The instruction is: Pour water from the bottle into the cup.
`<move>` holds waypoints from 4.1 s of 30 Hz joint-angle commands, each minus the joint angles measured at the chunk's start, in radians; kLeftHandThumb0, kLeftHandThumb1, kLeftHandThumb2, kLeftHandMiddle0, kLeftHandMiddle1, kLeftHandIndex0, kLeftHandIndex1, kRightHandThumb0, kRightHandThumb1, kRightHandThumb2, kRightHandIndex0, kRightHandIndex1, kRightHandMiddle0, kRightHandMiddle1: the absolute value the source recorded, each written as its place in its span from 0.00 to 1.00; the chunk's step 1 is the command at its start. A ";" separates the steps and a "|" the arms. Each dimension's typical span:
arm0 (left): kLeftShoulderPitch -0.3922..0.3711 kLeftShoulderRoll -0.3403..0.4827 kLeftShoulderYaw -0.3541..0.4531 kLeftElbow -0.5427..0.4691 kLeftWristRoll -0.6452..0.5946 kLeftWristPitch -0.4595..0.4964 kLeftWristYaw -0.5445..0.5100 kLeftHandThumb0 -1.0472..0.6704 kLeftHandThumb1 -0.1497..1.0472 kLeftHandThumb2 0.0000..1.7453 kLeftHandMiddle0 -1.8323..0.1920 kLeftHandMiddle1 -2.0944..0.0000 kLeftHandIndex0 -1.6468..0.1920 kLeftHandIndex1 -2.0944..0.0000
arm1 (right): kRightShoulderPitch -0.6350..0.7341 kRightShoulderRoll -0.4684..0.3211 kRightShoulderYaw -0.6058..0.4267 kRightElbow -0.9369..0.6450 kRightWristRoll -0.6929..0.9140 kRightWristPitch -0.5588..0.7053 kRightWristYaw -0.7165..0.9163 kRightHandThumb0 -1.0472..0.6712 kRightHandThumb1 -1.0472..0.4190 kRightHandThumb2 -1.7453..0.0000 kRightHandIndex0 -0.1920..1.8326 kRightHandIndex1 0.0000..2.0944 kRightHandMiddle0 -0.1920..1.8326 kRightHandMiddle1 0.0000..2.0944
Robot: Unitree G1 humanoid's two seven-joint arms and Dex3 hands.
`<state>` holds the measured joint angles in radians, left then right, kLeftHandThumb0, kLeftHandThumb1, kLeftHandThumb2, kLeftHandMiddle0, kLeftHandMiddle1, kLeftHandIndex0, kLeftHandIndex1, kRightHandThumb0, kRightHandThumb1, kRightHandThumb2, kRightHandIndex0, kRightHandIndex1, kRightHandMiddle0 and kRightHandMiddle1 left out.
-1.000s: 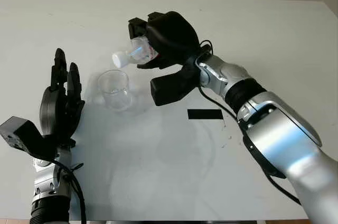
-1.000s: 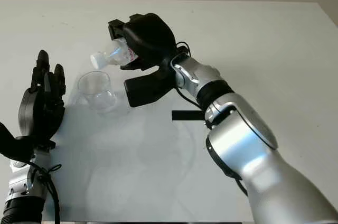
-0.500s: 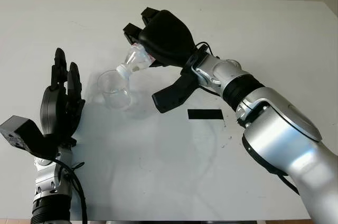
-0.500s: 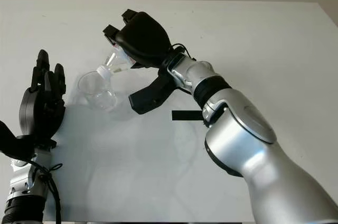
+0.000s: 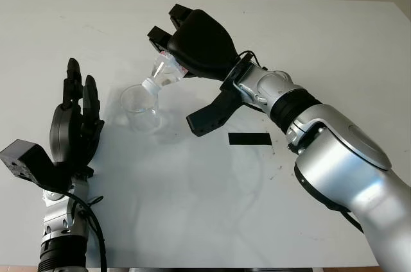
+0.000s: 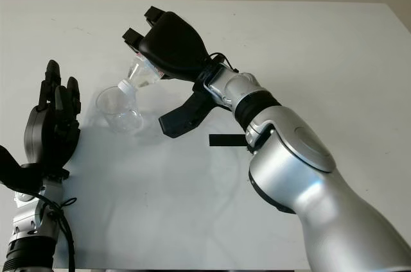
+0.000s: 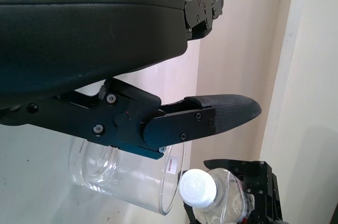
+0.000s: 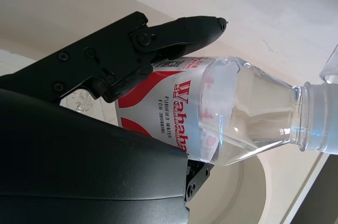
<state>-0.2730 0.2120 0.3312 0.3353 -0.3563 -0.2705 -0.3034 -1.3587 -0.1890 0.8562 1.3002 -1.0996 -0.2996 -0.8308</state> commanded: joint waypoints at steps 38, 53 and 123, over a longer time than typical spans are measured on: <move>0.045 -0.060 -0.022 0.038 0.006 -0.014 -0.001 0.17 1.00 0.32 1.00 0.98 1.00 1.00 | 0.777 -0.086 -0.925 -0.814 1.291 0.130 1.205 0.38 0.00 0.73 0.62 1.00 0.45 1.00; 0.038 -0.044 -0.007 0.032 -0.006 -0.014 -0.019 0.17 1.00 0.32 1.00 0.99 1.00 1.00 | 1.022 -0.047 -0.935 -1.228 1.420 0.496 1.225 0.34 0.00 0.74 0.68 1.00 0.51 1.00; 0.042 -0.006 0.012 0.014 -0.018 0.013 -0.043 0.18 1.00 0.33 1.00 0.99 1.00 1.00 | 1.124 -0.054 -0.951 -1.042 1.327 0.205 1.359 0.17 0.06 0.97 0.04 0.01 0.04 0.06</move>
<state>-0.2543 0.2058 0.3385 0.3342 -0.3697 -0.2609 -0.3423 -0.2450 -0.2303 -0.0859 0.2483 0.2293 -0.0648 0.5228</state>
